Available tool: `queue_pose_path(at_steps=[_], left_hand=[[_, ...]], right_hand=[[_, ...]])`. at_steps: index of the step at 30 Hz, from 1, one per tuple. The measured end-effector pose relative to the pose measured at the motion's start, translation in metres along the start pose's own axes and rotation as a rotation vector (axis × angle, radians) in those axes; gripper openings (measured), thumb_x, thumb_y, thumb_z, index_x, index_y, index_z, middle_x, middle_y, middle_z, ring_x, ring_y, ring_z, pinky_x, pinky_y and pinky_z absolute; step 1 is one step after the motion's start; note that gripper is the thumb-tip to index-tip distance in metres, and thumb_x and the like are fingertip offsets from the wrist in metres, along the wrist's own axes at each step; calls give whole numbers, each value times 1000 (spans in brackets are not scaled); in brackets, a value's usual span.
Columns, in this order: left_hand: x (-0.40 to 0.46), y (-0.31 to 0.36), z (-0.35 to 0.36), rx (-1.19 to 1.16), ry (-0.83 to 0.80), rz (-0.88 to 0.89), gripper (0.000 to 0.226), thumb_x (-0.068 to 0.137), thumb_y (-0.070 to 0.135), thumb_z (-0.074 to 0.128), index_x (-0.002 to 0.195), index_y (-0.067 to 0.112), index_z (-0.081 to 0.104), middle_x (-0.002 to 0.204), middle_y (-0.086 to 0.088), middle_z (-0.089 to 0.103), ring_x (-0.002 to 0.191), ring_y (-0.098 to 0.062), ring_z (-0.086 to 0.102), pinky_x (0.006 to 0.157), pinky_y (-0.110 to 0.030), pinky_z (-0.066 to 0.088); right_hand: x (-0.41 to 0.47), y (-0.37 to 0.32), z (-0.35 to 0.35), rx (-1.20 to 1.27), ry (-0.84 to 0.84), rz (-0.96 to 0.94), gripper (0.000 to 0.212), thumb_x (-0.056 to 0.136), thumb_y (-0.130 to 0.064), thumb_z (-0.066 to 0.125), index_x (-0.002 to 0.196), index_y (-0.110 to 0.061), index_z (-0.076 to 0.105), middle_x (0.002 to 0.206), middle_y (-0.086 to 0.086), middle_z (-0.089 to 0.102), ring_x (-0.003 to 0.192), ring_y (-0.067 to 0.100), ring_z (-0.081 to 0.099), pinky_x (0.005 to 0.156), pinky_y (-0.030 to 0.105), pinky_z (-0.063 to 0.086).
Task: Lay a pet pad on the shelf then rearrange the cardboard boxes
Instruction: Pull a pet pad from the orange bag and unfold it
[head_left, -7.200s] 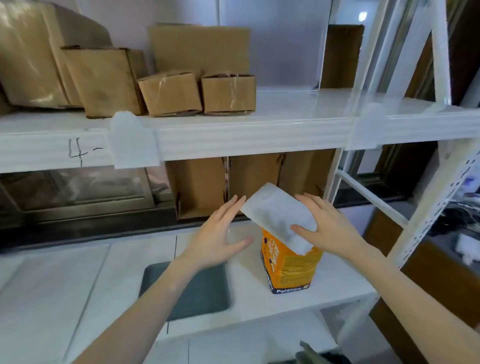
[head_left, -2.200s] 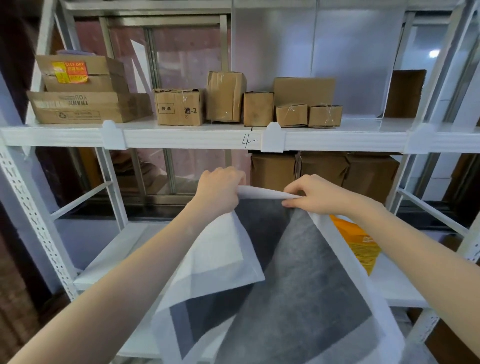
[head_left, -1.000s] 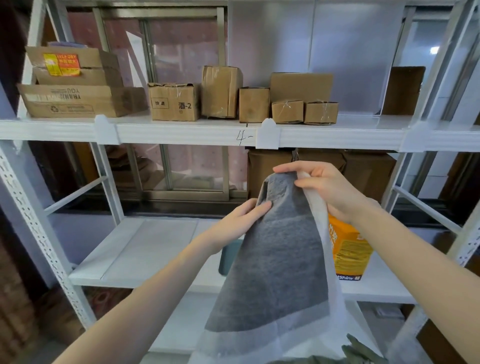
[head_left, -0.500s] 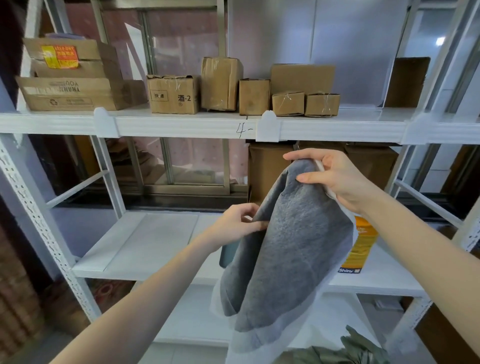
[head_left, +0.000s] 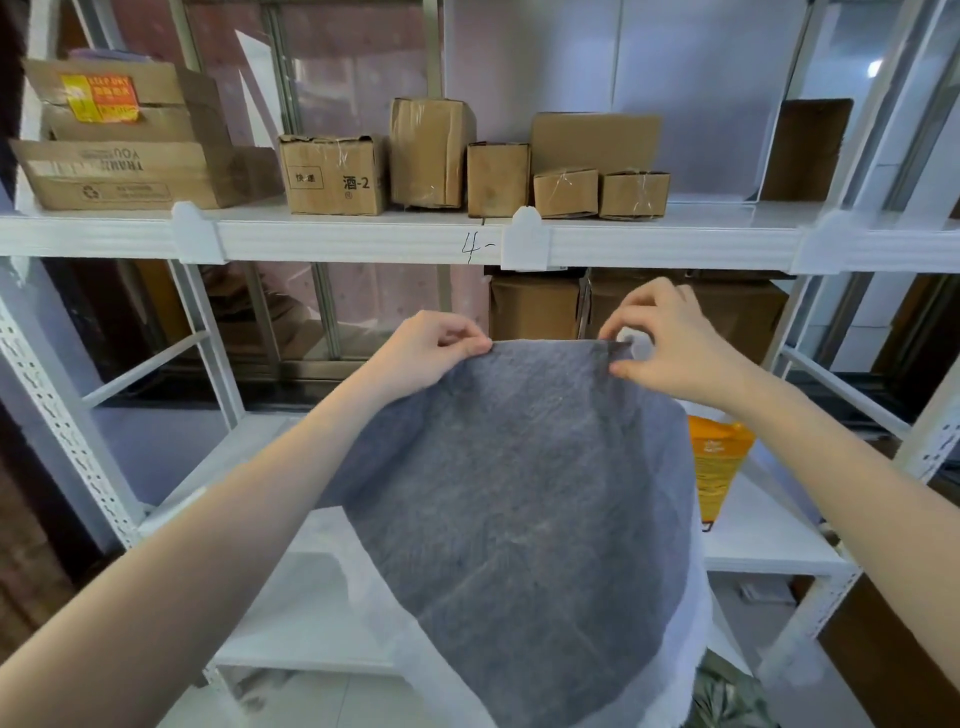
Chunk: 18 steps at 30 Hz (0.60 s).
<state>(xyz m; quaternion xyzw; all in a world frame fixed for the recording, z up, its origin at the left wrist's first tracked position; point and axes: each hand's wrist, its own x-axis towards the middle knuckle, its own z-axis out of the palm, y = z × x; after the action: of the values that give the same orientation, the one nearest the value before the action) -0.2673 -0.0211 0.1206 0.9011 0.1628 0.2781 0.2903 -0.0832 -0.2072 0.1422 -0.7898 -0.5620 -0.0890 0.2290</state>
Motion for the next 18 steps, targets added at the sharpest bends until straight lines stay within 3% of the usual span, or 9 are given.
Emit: queue_pose_path(at_steps=[2, 5, 9, 10, 12, 15, 18], left_hand=[[4, 7, -1, -8, -62, 46, 14, 92, 24, 56, 82, 25, 65, 82, 13, 65, 80, 2, 58, 79, -17, 42], [10, 16, 2, -19, -131, 108, 16, 93, 22, 54, 81, 27, 62, 82, 14, 64, 79, 0, 57, 81, -21, 43], [12, 18, 11, 25, -106, 146, 8, 90, 26, 58, 84, 27, 63, 84, 13, 64, 82, -2, 58, 81, -24, 43], [11, 15, 13, 55, -58, 155, 4, 88, 28, 61, 89, 24, 63, 90, 11, 63, 87, -4, 58, 83, -25, 43], [6, 7, 22, 141, 109, 200, 22, 84, 33, 66, 99, 21, 58, 103, 4, 54, 97, -10, 53, 86, -28, 44], [-16, -2, 38, 146, 325, 230, 30, 81, 39, 67, 95, 18, 52, 97, 2, 47, 88, -12, 48, 80, -25, 42], [-41, -14, 64, 91, 162, 57, 38, 80, 48, 64, 99, 19, 48, 99, 2, 49, 87, -11, 48, 77, -22, 40]], right_hand=[[-2, -9, 0, 45, -118, -114, 39, 78, -39, 69, 115, -32, 57, 125, -3, 48, 121, 17, 38, 102, 47, 36], [-7, -31, 6, 146, -195, -202, 57, 78, -43, 68, 129, -30, 47, 119, -13, 52, 112, 5, 45, 97, 28, 38], [-3, -42, 19, 153, -90, -179, 33, 82, -28, 68, 113, -22, 61, 93, -3, 62, 89, 15, 57, 72, 25, 42], [-1, -42, 19, 179, -73, -153, 25, 82, -27, 67, 106, -20, 65, 90, -1, 65, 87, 15, 58, 69, 23, 42], [1, -38, 20, 227, -46, -108, 15, 84, -26, 65, 95, -17, 69, 90, 0, 66, 86, 13, 58, 70, 22, 42], [1, -31, 20, 268, 9, -59, 9, 88, -25, 60, 87, -18, 65, 88, -1, 63, 85, 13, 56, 67, 20, 40], [2, -24, 18, 279, 58, -42, 14, 90, -24, 57, 87, -11, 61, 86, 2, 64, 82, 16, 56, 67, 17, 38]])
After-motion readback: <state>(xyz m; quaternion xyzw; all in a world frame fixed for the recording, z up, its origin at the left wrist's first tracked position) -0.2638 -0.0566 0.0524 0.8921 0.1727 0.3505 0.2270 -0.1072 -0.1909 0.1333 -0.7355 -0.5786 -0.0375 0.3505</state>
